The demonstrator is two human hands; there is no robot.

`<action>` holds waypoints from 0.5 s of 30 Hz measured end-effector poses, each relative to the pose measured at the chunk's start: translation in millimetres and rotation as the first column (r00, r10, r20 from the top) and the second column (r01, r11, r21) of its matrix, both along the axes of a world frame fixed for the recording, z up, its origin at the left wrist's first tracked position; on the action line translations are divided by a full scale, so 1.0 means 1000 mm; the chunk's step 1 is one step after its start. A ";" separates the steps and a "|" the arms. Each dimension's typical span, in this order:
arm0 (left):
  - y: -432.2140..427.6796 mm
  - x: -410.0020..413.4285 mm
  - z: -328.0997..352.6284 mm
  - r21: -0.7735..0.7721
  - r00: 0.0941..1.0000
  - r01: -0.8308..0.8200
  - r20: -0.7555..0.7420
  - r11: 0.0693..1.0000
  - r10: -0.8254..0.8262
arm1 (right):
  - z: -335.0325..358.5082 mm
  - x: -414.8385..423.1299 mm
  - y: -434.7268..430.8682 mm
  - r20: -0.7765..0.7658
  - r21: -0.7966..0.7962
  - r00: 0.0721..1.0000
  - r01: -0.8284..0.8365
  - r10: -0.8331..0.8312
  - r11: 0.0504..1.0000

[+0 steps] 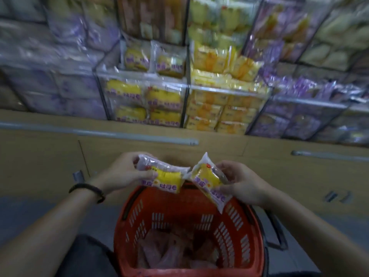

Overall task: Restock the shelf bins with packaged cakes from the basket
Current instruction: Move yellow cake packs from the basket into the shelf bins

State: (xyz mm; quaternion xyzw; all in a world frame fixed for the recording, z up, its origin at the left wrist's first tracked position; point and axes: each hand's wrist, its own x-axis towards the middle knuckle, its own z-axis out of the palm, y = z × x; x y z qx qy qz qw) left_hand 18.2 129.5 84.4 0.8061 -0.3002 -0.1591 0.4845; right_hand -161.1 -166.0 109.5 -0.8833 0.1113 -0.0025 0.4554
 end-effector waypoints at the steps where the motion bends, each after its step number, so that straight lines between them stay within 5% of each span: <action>1: 0.006 -0.001 0.016 -0.023 0.998 0.017 0.053 1.000 -0.016 | 0.014 0.001 0.002 0.039 -0.045 0.999 -0.035 0.037 0.998; 9: 0.042 0.023 0.160 -0.268 0.939 0.059 0.343 0.962 0.038 | 0.135 0.030 0.030 0.302 -0.502 0.899 -0.134 0.319 0.854; 15: 0.035 0.083 0.231 -0.337 0.847 -0.042 0.488 0.940 0.213 | 0.199 0.076 0.042 0.394 -0.616 0.865 -0.003 0.311 0.788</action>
